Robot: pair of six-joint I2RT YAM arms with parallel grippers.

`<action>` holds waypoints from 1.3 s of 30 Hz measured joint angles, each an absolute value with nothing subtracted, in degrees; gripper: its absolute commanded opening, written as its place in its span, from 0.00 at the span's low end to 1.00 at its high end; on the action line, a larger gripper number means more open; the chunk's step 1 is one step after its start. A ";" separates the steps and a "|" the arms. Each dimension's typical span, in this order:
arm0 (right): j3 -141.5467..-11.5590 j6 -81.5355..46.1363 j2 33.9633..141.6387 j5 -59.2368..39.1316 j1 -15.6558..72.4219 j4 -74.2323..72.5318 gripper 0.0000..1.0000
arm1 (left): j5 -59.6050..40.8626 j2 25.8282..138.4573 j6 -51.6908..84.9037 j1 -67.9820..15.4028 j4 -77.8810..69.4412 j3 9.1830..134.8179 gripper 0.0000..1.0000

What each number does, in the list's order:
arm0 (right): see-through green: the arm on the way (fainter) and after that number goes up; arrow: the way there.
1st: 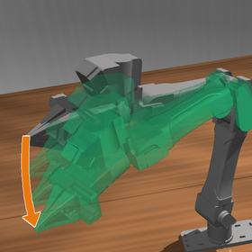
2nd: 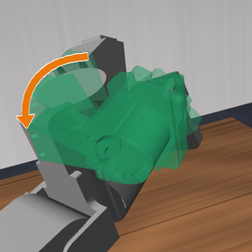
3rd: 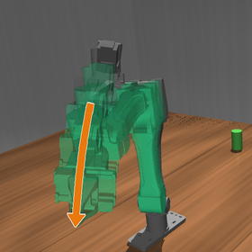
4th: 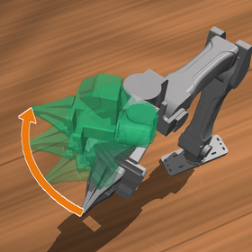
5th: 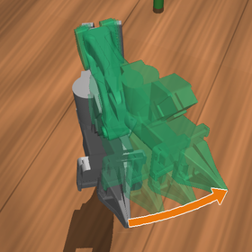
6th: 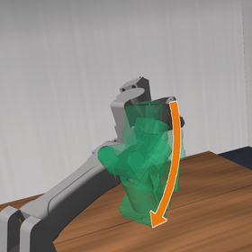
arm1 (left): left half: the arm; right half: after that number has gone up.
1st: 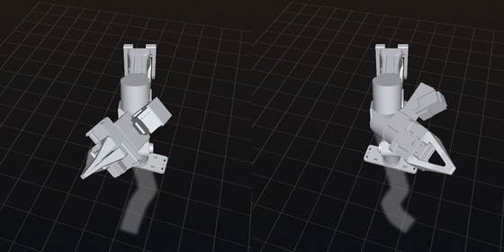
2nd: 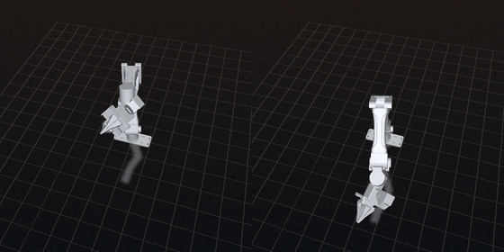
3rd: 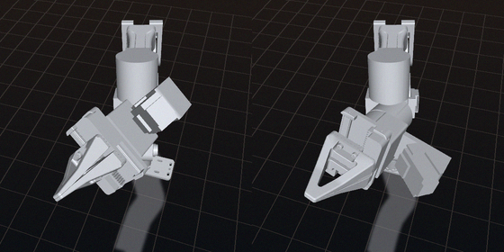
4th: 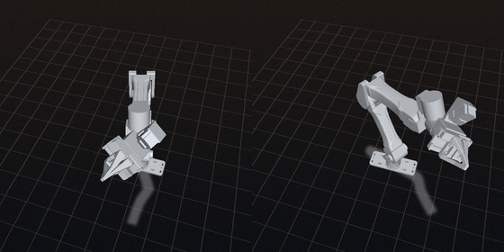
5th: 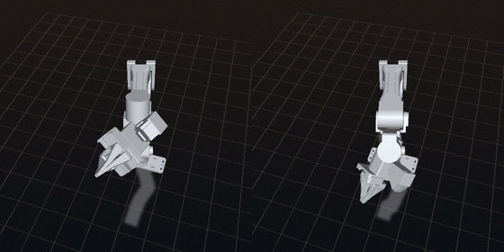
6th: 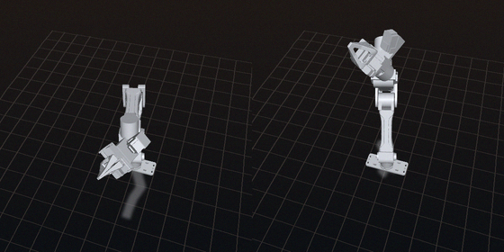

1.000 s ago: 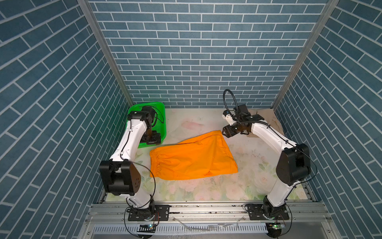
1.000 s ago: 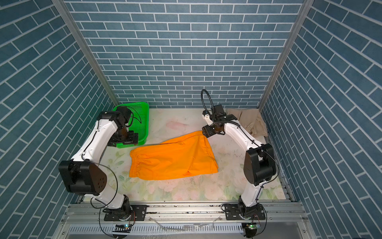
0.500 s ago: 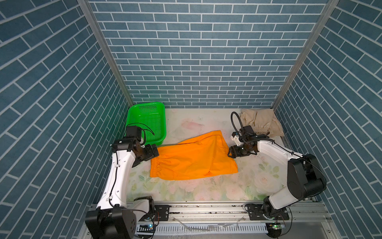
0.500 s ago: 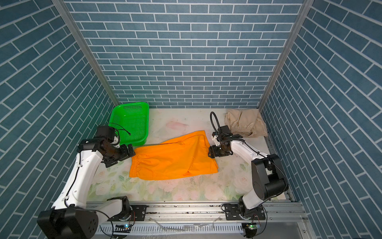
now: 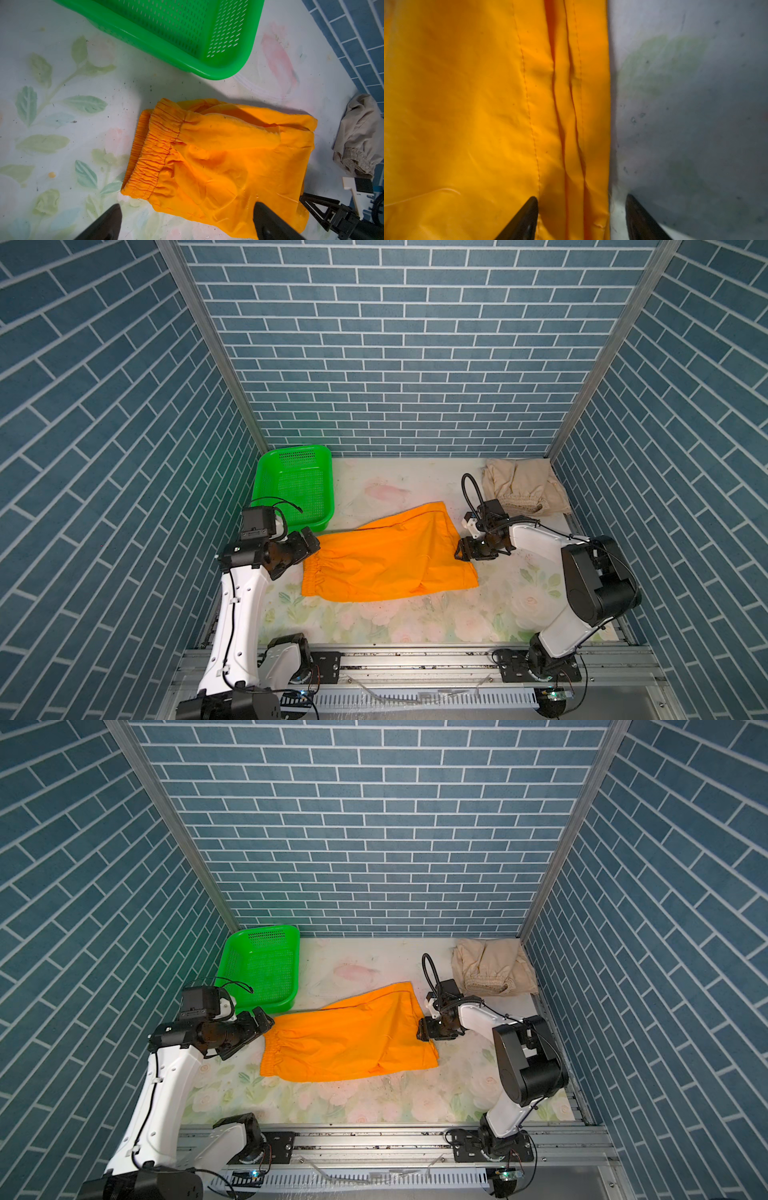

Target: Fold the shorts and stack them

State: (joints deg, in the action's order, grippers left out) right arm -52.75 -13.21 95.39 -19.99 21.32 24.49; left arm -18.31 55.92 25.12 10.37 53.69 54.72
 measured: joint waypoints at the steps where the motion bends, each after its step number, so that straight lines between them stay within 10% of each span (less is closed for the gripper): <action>1: -52.40 -13.69 95.39 -20.38 21.32 23.79 0.47 | -18.68 55.57 25.23 10.41 53.01 54.35 1.00; 7: -49.87 -17.47 95.42 -21.19 21.02 20.67 0.00 | -19.49 55.61 25.76 10.59 51.09 51.59 1.00; 21: -35.81 -25.52 75.55 -16.93 9.30 21.63 0.00 | -22.15 59.83 25.45 10.63 43.77 47.90 1.00; 27: -35.20 -27.97 68.58 -14.50 8.08 25.02 0.41 | -26.09 61.89 25.45 10.63 37.58 44.66 1.00; 39: -41.50 -26.48 63.22 -19.00 7.97 25.28 0.48 | -33.01 65.30 29.52 10.52 20.56 32.14 1.00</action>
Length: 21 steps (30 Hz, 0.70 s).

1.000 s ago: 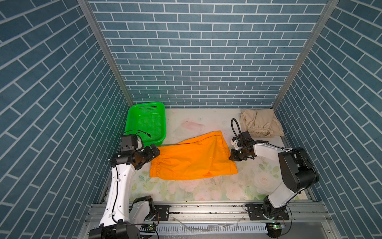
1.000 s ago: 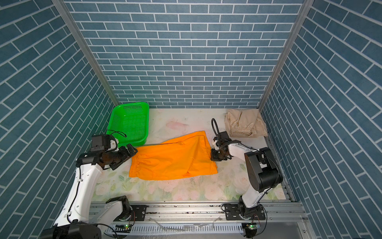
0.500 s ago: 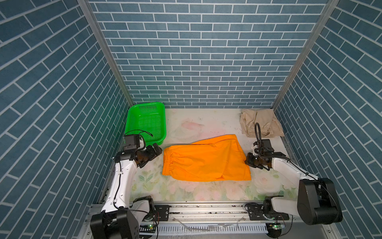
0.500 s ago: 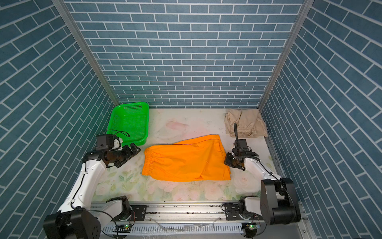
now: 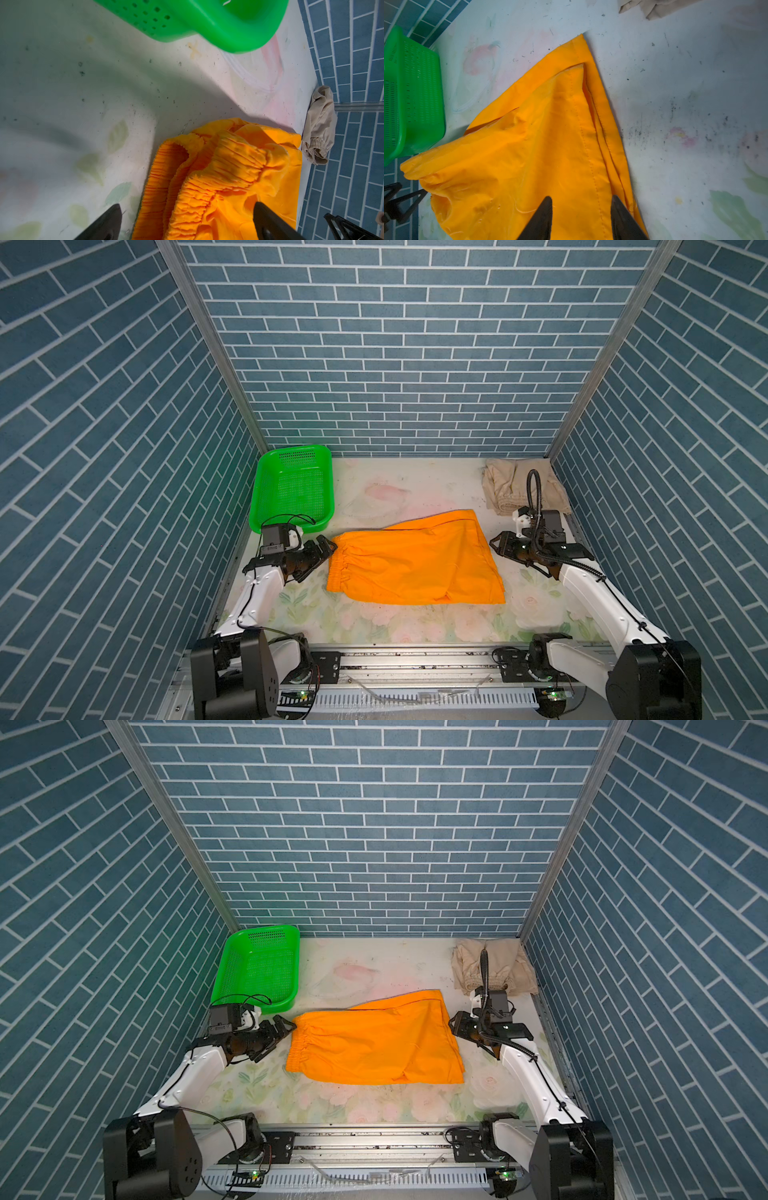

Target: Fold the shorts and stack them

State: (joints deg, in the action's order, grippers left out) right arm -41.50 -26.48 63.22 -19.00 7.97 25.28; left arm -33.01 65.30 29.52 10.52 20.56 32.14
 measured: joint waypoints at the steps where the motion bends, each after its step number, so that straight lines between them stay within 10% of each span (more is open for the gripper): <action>1: -41.52 -26.33 63.64 -19.59 7.97 25.06 0.48 | -33.19 65.47 29.82 10.46 19.25 31.48 1.00; 12: -47.20 -21.98 77.47 -19.81 10.85 23.70 0.51 | -34.17 72.29 30.17 6.28 7.49 33.87 0.98; 21: -57.63 -16.45 92.40 -14.72 13.61 21.65 0.53 | -33.15 77.60 27.97 3.33 6.74 37.89 0.56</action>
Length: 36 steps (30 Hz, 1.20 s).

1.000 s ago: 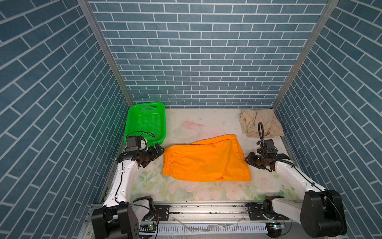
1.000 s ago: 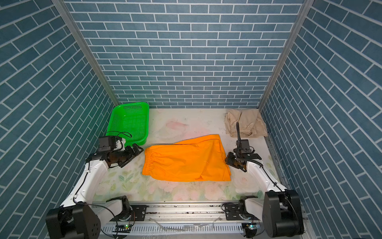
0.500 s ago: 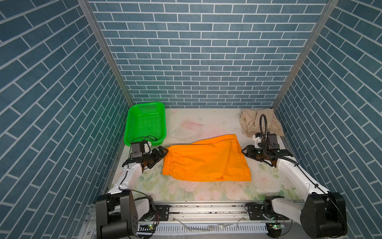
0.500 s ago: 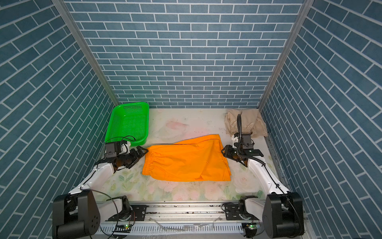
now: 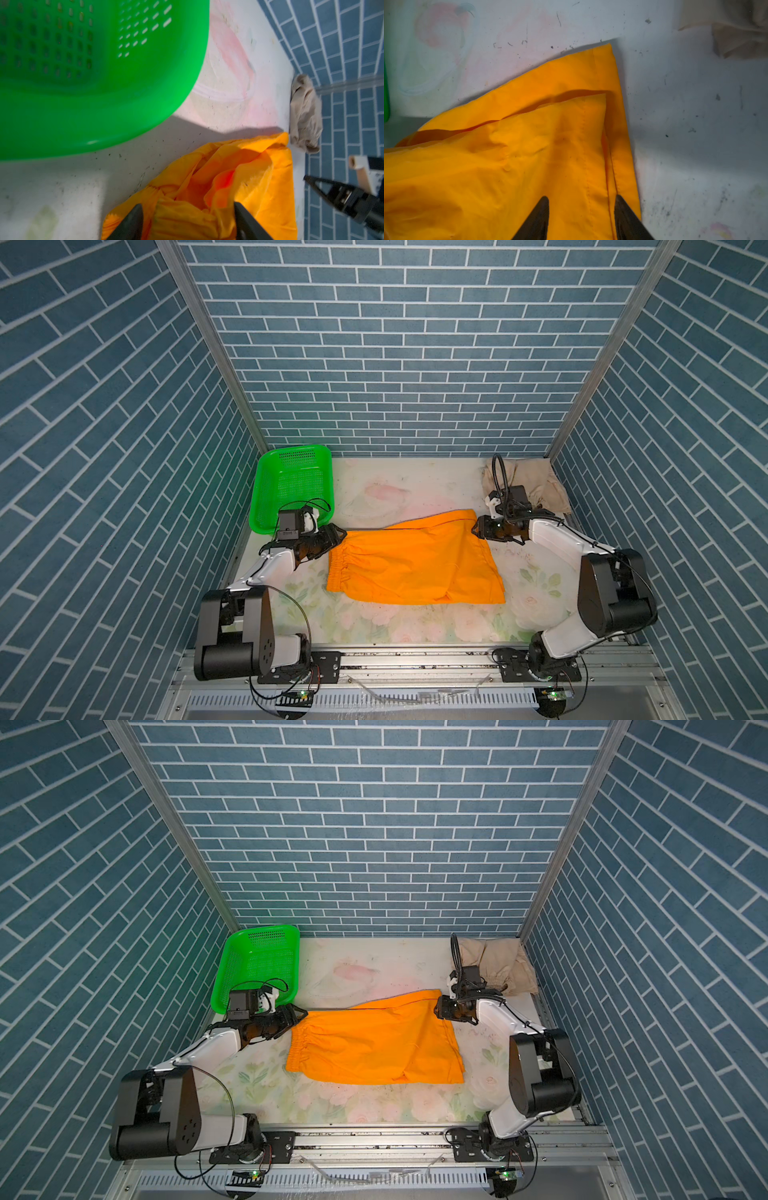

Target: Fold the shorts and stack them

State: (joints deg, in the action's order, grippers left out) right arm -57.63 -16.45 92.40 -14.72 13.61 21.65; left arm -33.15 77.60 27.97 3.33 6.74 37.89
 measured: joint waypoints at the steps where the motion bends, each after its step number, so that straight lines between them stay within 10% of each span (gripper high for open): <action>1: -58.35 -15.90 93.91 -14.02 13.80 21.65 0.53 | -32.84 77.58 27.64 3.33 7.25 38.09 0.54; 8: -61.23 -12.86 100.86 -11.29 14.98 21.69 0.43 | -30.79 77.47 25.76 3.33 11.46 38.81 0.35; 14: -64.07 -11.70 103.66 -10.26 15.53 20.84 0.00 | -28.91 77.47 24.77 3.20 17.41 42.65 0.28; 30: -67.53 -8.03 98.67 0.78 19.49 23.46 0.00 | -14.96 79.11 19.99 -1.19 42.89 59.24 0.26; 32: -69.21 -7.18 98.56 1.10 20.25 23.66 0.00 | -13.96 79.66 19.86 -1.21 43.42 59.22 0.45; 36: -70.91 -7.20 98.41 0.60 19.92 26.61 0.45 | -11.79 82.02 20.03 -1.21 43.38 58.85 0.73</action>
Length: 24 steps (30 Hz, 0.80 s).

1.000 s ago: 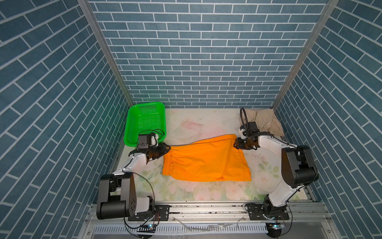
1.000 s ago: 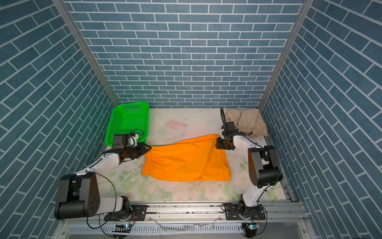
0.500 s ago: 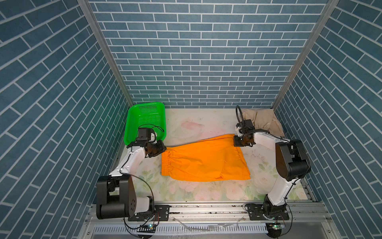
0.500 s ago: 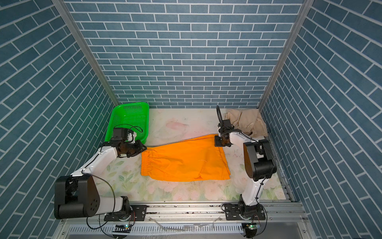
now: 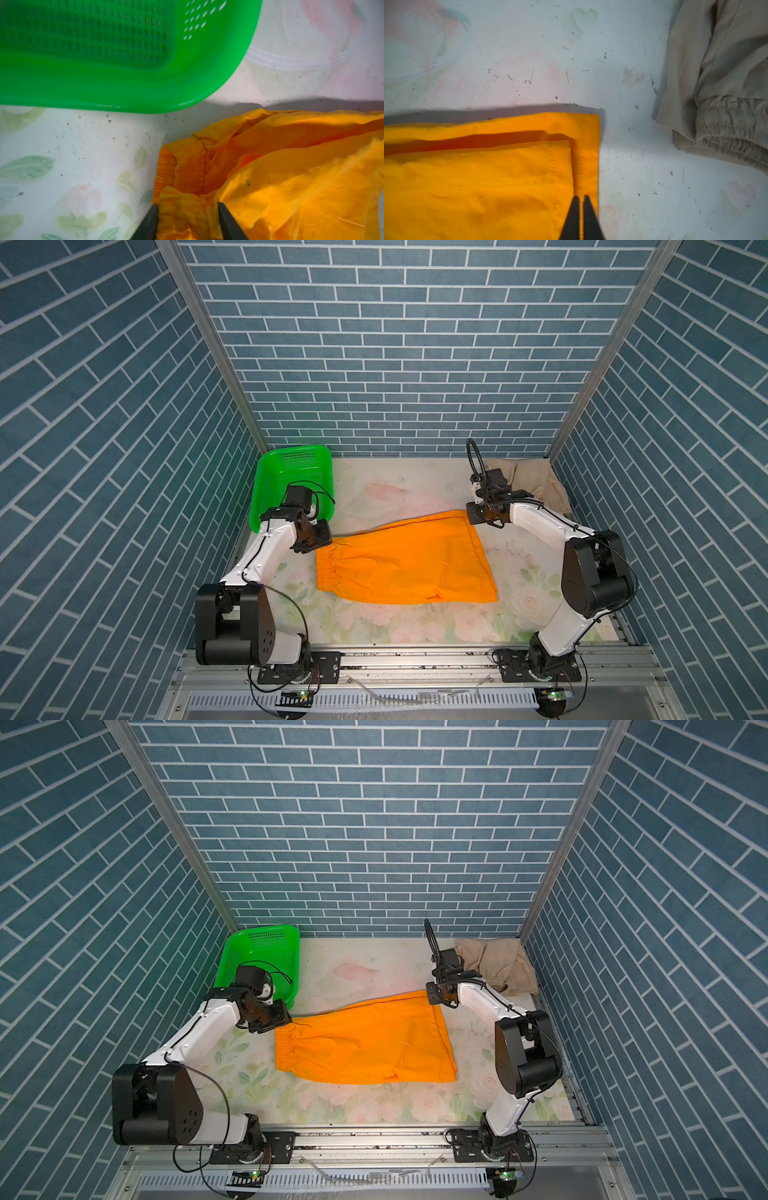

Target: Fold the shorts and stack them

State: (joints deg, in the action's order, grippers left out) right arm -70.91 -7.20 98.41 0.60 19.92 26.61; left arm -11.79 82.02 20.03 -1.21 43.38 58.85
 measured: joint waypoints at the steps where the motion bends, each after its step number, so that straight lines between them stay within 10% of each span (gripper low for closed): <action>1: -70.85 -7.18 98.02 -0.08 19.53 28.14 0.48 | -11.57 82.48 19.97 -1.21 43.24 58.65 0.90; 14: -49.89 -20.45 74.48 -8.47 18.70 44.58 0.53 | -12.10 75.70 20.23 -1.41 50.48 68.73 1.00; 24: -39.70 -28.36 72.95 -11.86 23.33 40.99 0.50 | -20.25 71.88 26.04 -8.60 37.71 47.13 1.00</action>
State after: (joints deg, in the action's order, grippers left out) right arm -39.70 -28.36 72.95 -11.86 23.33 40.99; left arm -20.25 71.88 26.04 -8.60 37.71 47.13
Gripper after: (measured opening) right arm 0.521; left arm 0.996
